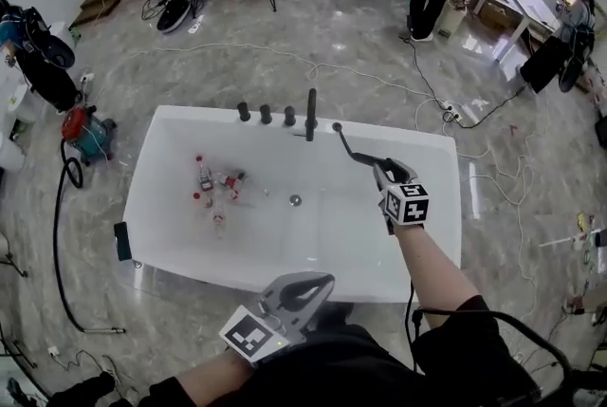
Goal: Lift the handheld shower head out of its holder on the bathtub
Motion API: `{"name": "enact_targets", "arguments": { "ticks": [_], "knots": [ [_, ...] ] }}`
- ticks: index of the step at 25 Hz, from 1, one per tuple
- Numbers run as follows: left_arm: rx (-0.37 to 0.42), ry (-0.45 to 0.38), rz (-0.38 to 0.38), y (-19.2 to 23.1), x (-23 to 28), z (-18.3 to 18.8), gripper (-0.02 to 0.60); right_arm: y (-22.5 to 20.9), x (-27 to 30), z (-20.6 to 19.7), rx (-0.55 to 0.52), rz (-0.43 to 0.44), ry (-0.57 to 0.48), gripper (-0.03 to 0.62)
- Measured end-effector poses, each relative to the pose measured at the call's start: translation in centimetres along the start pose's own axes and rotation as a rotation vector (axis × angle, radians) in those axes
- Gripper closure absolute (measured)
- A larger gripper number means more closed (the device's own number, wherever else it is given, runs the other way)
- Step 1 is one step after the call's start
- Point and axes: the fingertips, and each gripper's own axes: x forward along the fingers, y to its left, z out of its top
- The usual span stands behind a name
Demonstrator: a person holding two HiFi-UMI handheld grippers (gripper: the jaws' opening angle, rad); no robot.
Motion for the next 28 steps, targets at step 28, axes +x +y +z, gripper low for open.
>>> {"name": "enact_targets", "arguments": {
  "ticks": [28],
  "knots": [
    [0.055, 0.051, -0.143, -5.4, 1.9, 1.1, 0.581, 12.0, -25.5, 1.1, 0.000, 0.104, -0.152, 0.462]
  ]
}}
